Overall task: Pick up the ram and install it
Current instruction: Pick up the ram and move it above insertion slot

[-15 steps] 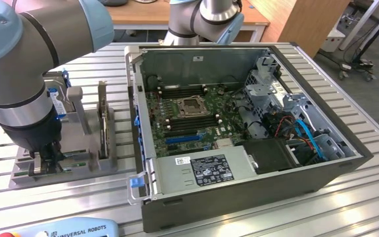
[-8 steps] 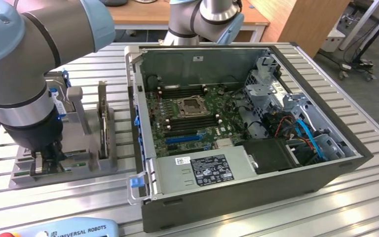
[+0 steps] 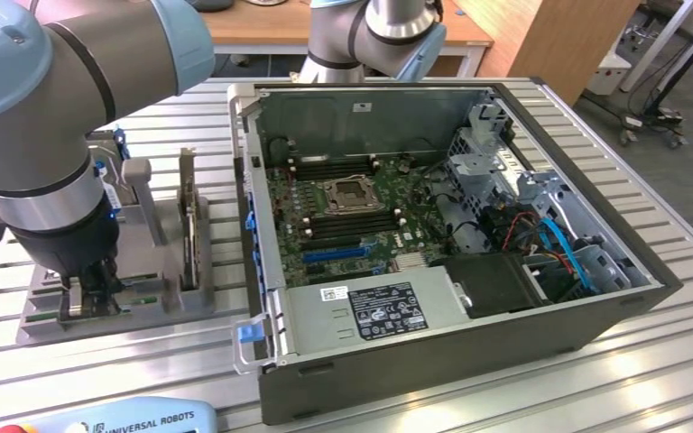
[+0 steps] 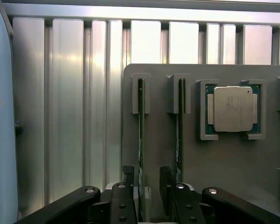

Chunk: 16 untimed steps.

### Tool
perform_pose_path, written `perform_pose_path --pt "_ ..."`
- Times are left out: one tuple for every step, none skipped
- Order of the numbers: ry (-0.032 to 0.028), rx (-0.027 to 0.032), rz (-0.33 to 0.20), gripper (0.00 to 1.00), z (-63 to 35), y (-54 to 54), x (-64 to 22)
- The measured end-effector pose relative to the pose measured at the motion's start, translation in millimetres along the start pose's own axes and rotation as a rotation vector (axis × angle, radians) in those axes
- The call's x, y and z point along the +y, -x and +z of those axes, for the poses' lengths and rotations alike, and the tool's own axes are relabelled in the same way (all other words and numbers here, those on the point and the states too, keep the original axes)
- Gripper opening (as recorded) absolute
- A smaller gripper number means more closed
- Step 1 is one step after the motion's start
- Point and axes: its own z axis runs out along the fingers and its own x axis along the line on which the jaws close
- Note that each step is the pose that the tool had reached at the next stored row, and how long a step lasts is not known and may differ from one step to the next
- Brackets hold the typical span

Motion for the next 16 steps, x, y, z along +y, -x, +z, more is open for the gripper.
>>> perform_pose_path --pt "0.0 0.0 0.0 0.36 0.0 -0.7 -0.1" --pt "0.0 0.0 0.0 0.36 0.0 -1.5 0.0" --pt "0.0 -0.0001 0.0 0.36 0.0 -2.2 0.0" --pt "0.0001 0.0 0.0 0.36 -0.1 -2.3 0.0" --pt "0.0 0.0 0.0 0.36 -0.1 -2.3 0.0" --pt "0.0 0.0 0.0 0.36 -0.1 -2.3 0.0" --pt "0.0 -0.0001 0.0 0.36 -0.1 -2.3 0.0" --pt "-0.0001 -0.0001 0.0 0.36 0.0 -2.3 0.0" --pt "0.0 -0.0001 0.0 0.36 0.0 -2.3 0.0" --pt "-0.0001 -0.0001 0.0 0.36 0.0 -2.3 0.0" --pt "0.0 0.0 0.0 0.36 0.2 -2.4 0.0" --pt "0.0 -0.0001 0.0 0.36 0.6 -2.4 0.0" --pt "0.0001 0.0 0.0 0.36 0.7 -2.4 0.0" --pt "0.0 -0.0001 0.0 0.36 1.1 -2.4 0.0" --pt "0.0 0.0 0.0 0.36 1.2 -2.4 0.0" --pt "0.0 0.0 0.0 0.36 1.2 -2.4 0.0"
